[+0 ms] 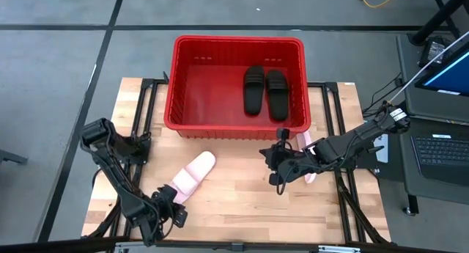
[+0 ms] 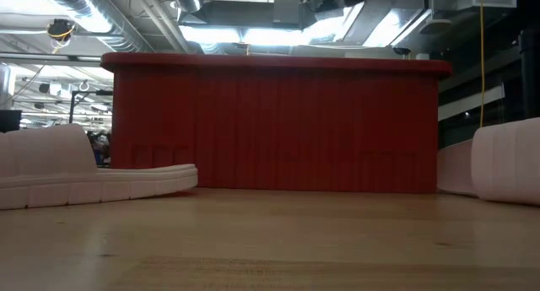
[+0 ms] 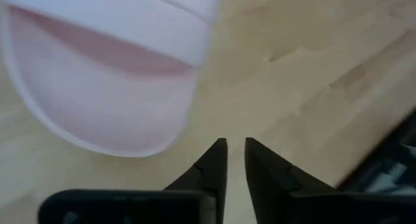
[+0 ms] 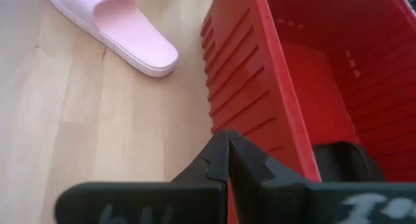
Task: Pick and place slides into bin
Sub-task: Put the left pink slipper into the red bin
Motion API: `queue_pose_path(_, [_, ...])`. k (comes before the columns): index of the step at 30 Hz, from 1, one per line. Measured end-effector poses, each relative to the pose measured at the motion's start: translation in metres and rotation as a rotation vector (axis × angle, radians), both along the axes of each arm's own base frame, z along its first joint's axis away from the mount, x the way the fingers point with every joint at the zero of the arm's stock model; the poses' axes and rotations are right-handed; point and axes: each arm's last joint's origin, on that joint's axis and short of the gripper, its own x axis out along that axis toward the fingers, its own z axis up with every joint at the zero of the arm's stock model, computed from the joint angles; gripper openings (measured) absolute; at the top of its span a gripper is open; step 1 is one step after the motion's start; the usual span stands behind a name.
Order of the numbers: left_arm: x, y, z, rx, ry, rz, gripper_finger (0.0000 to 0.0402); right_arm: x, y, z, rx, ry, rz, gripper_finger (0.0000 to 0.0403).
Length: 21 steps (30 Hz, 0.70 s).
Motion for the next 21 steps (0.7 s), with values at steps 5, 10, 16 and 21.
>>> queue_pose_path(5, [0.007,0.004,0.008,0.003,-0.022,-0.050,0.0090,0.002,0.002,0.002,0.016,-0.016,0.028,0.0009])
queue_pose_path(10, [0.008,0.014,0.009,0.039,0.010,0.017,0.0125,0.004,0.003,0.003,0.032,-0.034,0.038,0.0009])
queue_pose_path(16, [-0.001,0.021,0.008,0.088,-0.007,0.126,0.0141,0.003,0.004,0.003,0.038,-0.032,0.043,0.0009])
queue_pose_path(21, [0.004,0.023,0.004,0.087,0.014,0.148,0.0141,0.003,0.004,0.003,0.038,-0.032,0.043,0.0009])
